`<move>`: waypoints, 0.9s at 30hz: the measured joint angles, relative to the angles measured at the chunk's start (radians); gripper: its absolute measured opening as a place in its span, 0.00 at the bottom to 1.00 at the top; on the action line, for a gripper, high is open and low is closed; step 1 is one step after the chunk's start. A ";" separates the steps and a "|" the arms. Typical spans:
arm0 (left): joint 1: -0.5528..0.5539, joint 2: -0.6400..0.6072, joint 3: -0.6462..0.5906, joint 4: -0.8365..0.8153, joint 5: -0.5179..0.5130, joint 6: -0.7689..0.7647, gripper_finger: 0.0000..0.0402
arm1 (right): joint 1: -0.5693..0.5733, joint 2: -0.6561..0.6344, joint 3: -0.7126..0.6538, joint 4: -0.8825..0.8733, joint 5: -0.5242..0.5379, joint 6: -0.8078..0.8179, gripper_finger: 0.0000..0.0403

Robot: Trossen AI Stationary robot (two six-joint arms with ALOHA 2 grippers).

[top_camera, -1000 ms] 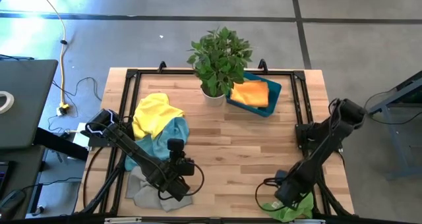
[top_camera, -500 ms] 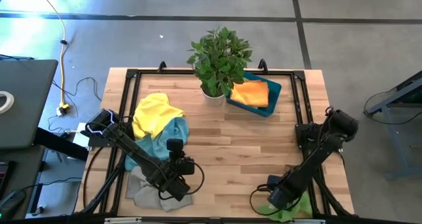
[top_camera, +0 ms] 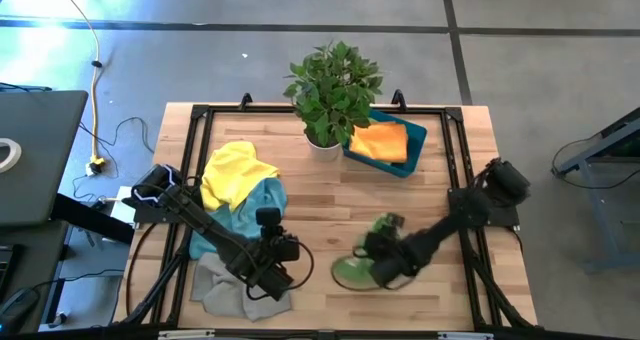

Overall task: Fold microfiber towels
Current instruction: Fold the green towel

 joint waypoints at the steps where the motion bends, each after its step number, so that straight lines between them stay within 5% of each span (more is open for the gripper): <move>1: 0.002 0.000 0.000 0.000 0.001 0.000 0.25 | -0.026 -0.002 0.000 0.020 0.029 -0.018 0.44; 10: 0.008 0.000 0.000 0.005 0.042 0.000 0.25 | -0.103 -0.181 0.000 0.178 0.086 -0.240 0.44; 18: 0.021 0.000 0.000 0.196 0.073 0.129 0.25 | -0.058 -0.323 0.001 0.009 -0.315 -0.368 0.44; 27: 0.018 0.000 0.000 0.421 0.162 0.263 0.25 | 0.007 -0.287 0.001 -0.102 -0.330 -0.530 0.44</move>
